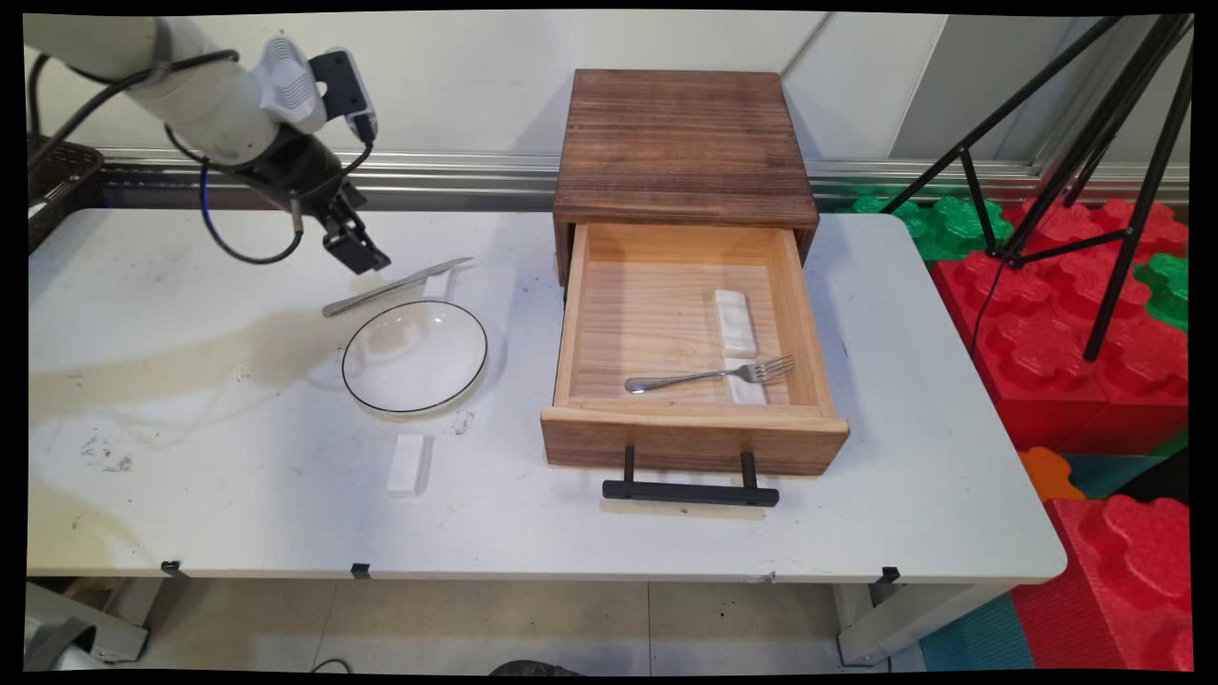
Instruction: Pick up the knife from the left of the white plate
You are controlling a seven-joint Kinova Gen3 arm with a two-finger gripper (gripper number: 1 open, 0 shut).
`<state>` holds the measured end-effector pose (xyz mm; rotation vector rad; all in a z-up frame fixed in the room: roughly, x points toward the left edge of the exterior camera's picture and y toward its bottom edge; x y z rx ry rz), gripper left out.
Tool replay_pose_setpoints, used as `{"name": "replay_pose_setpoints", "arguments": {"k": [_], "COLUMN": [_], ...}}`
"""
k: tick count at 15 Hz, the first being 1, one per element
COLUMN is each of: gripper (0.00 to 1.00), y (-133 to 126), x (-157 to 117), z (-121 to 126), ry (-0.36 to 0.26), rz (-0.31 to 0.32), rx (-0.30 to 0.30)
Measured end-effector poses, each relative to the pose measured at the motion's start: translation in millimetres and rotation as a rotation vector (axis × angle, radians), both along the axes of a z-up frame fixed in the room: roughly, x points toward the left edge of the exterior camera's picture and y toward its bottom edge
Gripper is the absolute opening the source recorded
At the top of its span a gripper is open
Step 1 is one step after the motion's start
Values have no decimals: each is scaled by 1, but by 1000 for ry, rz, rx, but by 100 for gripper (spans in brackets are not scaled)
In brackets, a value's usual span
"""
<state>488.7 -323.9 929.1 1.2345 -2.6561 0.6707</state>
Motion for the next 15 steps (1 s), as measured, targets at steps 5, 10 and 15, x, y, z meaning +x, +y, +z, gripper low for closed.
{"name": "replay_pose_setpoints", "arguments": {"k": [5, 10, 15], "gripper": [100, 100, 100], "y": [-38, -62, -85], "x": [21, 34, 48], "z": [-13, -33, -65], "ry": [-31, -27, -11], "rz": [12, 13, 1], "rx": [1, 28, 91]}}
